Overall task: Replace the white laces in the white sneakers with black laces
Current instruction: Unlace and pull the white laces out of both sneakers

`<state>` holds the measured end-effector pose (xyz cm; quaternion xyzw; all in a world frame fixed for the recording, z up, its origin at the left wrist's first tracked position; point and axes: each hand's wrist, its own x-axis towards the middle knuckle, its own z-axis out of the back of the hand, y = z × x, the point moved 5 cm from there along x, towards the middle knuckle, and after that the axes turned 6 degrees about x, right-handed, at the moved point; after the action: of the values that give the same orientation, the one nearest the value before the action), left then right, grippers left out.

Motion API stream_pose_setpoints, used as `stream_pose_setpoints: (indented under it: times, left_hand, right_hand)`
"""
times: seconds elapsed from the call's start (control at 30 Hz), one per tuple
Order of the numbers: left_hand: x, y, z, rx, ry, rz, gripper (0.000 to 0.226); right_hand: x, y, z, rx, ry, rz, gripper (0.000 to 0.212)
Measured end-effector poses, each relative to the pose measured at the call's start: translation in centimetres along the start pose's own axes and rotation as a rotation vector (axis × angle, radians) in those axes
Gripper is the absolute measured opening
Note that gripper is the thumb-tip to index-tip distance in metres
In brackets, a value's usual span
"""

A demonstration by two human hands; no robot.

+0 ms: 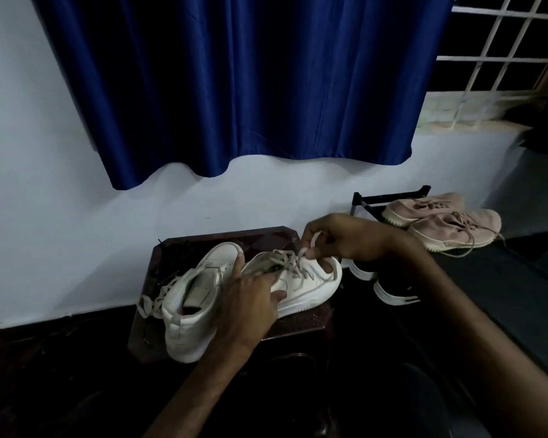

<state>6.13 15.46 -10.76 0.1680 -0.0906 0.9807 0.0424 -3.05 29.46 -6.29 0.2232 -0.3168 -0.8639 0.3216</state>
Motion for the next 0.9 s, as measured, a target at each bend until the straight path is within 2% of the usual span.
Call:
stream_pose_setpoints:
  times: [0.1,0.17,0.23,0.33,0.37,0.43,0.53,0.67,0.73,0.83,0.87,0.9]
  left_hand:
    - [0.0,0.1,-0.2,-0.026,0.023,0.018,0.04]
    - [0.0,0.0,-0.3,-0.02,0.034,0.014,0.042]
    - [-0.1,0.0,-0.3,-0.045,0.013,0.007,0.042]
    - [-0.2,0.4,-0.7,-0.123,-0.023,0.033,0.039]
    - [-0.2,0.5,-0.9,-0.131,-0.025,0.041,0.039]
    - [-0.2,0.6,-1.3,-0.131,-0.025,0.031,0.036]
    - [-0.1,0.8,-1.8,-0.155,-0.098,-0.011,0.029]
    - [0.4,0.8,-1.8,-0.1,-0.13,-0.082,0.047]
    - [0.5,0.2,-1.3,-0.018,-0.195,-0.137,0.056]
    - [0.3,0.6,-1.5,-0.066,-0.175,-0.076,0.054]
    - [0.2,0.9,-1.9,-0.124,-0.135,-0.036,0.05]
    - [0.1,1.2,-2.4,-0.158,-0.104,-0.008,0.047]
  right_hand:
    - [-1.0,-0.5,-3.2,-0.082,0.201,-0.071,0.013]
    - [-0.8,-1.6,-4.5,-0.176,0.231,-0.072,0.021]
    - [-0.1,-2.1,-4.1,-0.125,0.098,0.019,0.02]
    - [1.2,-1.6,-2.1,-0.208,-0.27,0.239,0.013]
    - [1.7,-1.5,-2.2,-0.245,-0.287,0.288,0.017]
    - [2.7,-1.5,-3.1,-0.35,-0.209,0.33,0.024]
    - [4.2,-2.1,-4.0,-0.516,-0.135,0.3,0.022]
    - [5.0,-1.3,-3.0,-0.497,-0.143,0.334,0.01]
    - [5.3,-1.1,-0.8,-0.41,-0.337,0.28,0.007]
    - [5.1,-2.3,3.2,-0.239,-0.787,0.081,0.009]
    - [5.2,-2.9,3.7,-0.243,-0.835,0.017,0.012]
    - [5.5,-3.4,3.6,-0.302,-0.798,-0.05,0.017]
